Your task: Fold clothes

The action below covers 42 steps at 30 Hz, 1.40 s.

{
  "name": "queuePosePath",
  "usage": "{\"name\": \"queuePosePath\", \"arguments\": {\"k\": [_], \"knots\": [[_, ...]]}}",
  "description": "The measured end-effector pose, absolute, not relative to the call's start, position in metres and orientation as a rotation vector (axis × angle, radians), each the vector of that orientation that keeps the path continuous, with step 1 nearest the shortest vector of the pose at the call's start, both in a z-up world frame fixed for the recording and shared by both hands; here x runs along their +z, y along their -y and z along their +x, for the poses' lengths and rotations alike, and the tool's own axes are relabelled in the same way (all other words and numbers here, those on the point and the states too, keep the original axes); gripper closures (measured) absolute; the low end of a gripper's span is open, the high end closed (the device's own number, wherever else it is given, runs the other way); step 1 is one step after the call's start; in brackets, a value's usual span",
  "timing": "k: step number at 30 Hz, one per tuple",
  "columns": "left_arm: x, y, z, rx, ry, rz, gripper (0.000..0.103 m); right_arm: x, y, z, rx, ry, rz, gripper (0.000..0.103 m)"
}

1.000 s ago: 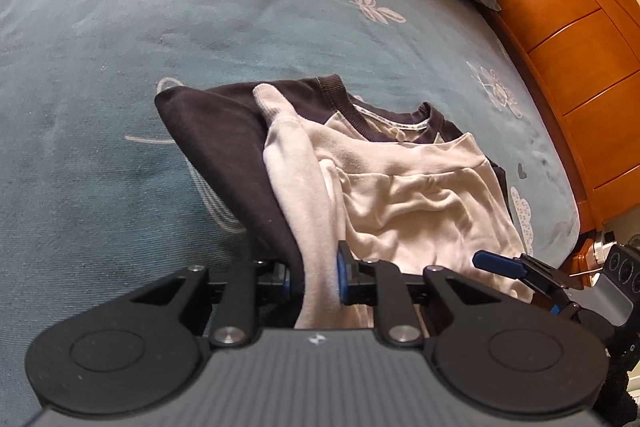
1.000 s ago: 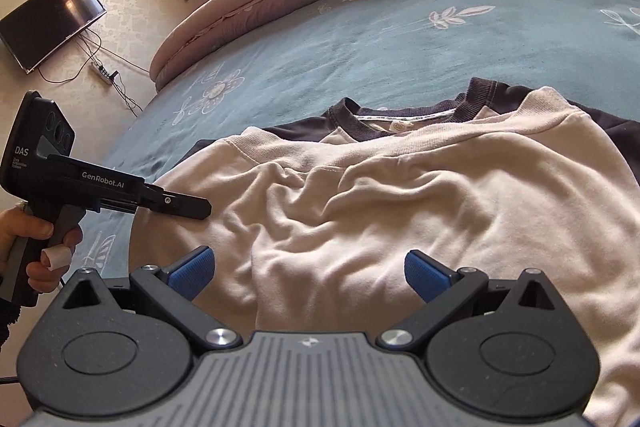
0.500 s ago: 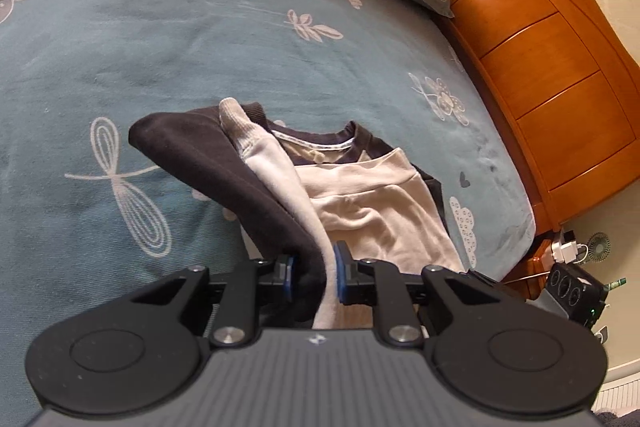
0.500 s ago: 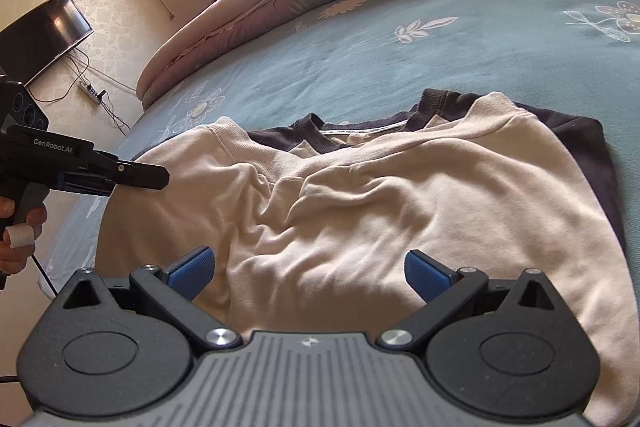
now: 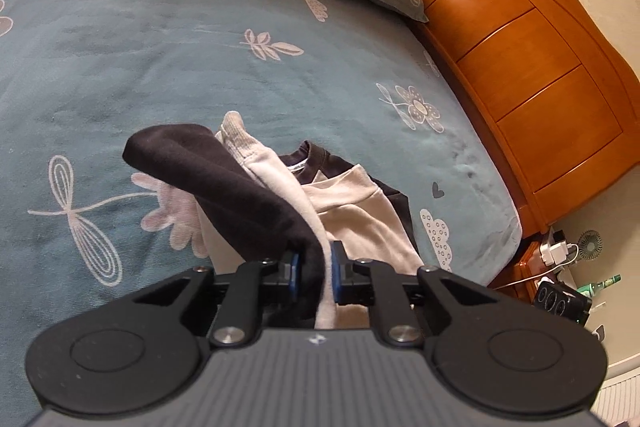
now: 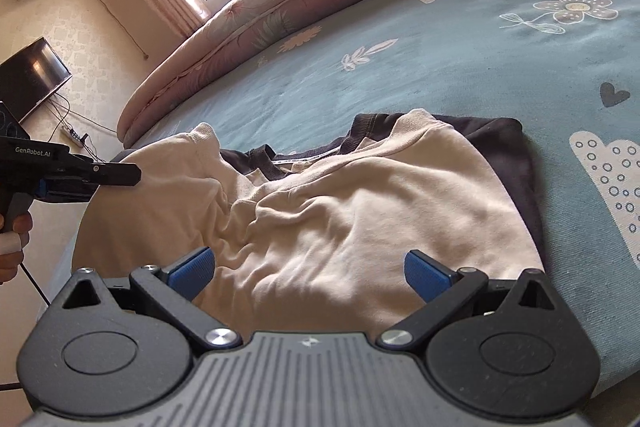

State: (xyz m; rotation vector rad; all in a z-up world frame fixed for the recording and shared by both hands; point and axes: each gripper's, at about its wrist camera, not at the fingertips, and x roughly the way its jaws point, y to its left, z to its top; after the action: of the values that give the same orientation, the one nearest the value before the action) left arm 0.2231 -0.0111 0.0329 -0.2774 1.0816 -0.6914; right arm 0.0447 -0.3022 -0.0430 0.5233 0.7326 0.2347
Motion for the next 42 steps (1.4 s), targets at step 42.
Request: {"name": "queuePosePath", "arguments": {"k": [42], "knots": [[-0.021,0.179,0.186,-0.903,-1.105,-0.026,0.078,-0.049,0.413,-0.02,0.035,-0.651,0.687,0.0]]}}
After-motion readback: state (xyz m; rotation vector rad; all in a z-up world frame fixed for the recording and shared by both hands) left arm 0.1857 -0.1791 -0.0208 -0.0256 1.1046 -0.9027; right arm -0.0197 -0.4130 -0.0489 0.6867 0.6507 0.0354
